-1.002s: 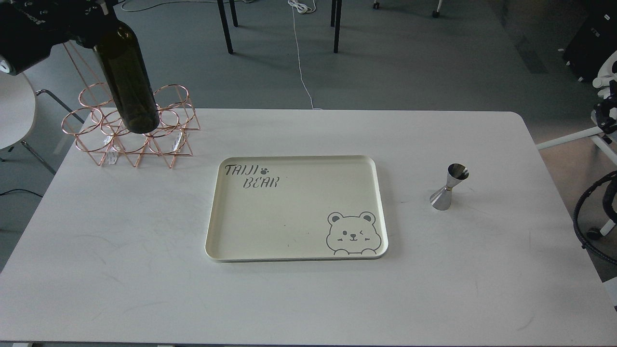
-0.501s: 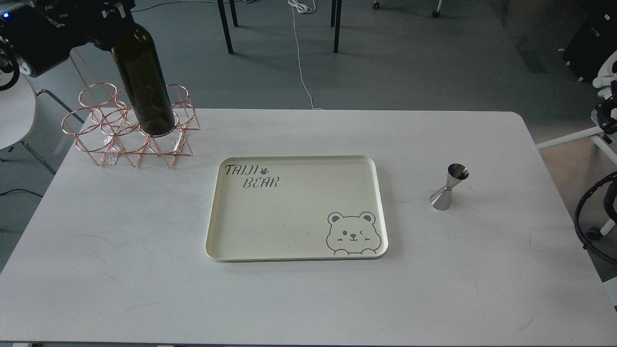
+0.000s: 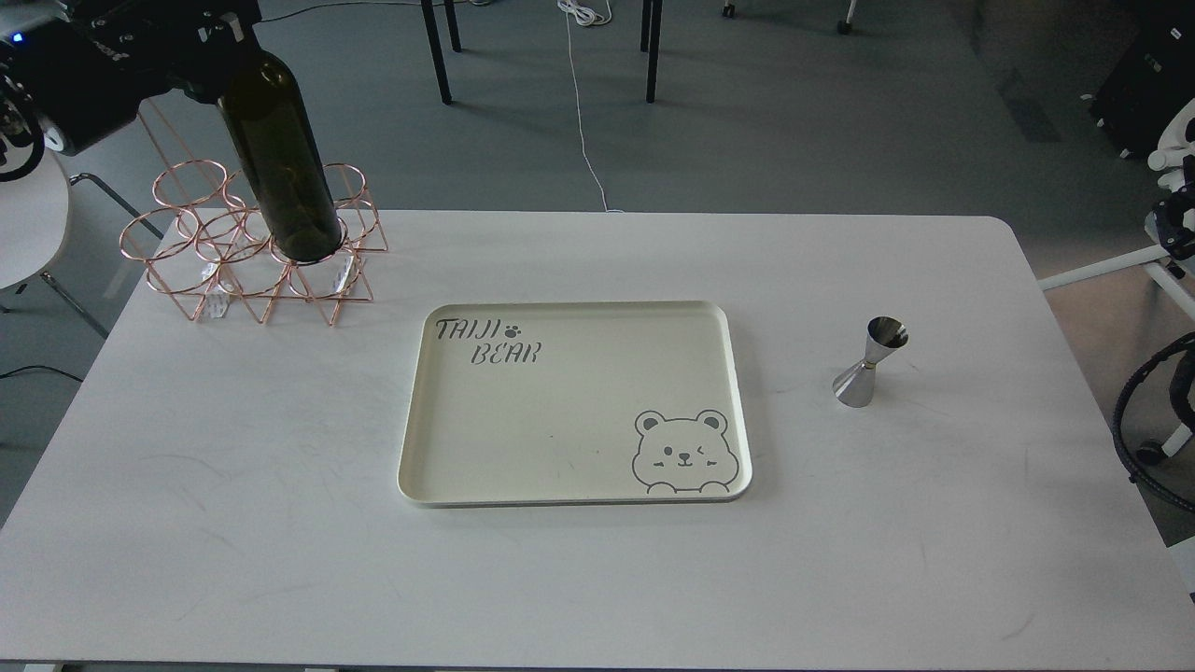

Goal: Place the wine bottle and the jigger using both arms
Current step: 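Lower the bottle into a slot of the copper rack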

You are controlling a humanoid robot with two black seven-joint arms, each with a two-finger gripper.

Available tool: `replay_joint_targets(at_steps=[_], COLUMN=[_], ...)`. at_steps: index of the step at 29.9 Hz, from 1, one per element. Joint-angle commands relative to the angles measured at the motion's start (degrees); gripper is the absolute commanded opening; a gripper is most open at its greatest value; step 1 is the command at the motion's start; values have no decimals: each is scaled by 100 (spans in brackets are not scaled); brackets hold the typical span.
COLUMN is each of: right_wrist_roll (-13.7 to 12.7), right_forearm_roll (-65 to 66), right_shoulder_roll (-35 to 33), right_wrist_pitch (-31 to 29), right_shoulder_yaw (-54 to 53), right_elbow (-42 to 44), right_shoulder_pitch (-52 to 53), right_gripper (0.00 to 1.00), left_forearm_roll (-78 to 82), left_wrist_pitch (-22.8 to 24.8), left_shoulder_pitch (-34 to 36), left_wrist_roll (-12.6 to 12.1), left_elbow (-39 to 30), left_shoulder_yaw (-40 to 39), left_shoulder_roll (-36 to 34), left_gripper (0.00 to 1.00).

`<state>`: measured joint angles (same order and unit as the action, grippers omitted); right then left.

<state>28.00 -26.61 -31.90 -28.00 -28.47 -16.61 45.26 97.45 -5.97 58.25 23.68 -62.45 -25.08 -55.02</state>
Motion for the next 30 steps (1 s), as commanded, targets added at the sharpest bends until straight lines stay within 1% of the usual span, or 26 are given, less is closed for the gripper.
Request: replay_joint_targets(at_steps=[1,8,17,22,30], right_wrist_roll=[0,0,0,0,0], right_forearm_roll=[-3,-3,-3,6,6], right_shoulder_roll=[0,9,0,9,9], right_wrist_pitch=[0,0,0,0,0], right_shoulder_yaw=[8,0,9,9,17], right_elbow=[0,0,0,0,0], right_shoulder_pitch=[0,0,-9,-9,-26], right_gripper=[97,97,97,97,97], left_forearm_roll=[2,2,2,-25,-60], left_wrist_pitch=[-9,-9,-9,-105,-159], left_shoulder_pitch=[37,-25,-51,-33,-51], left_wrist_roll=[5,-3,14,23,41], left_elbow=[14,31,224,304,620], left_shoulder_yaw=[-5,12,30,416,504], left_shoulder_roll=[-9,88,211,308,510], left_gripper=[10,10,10,11,14])
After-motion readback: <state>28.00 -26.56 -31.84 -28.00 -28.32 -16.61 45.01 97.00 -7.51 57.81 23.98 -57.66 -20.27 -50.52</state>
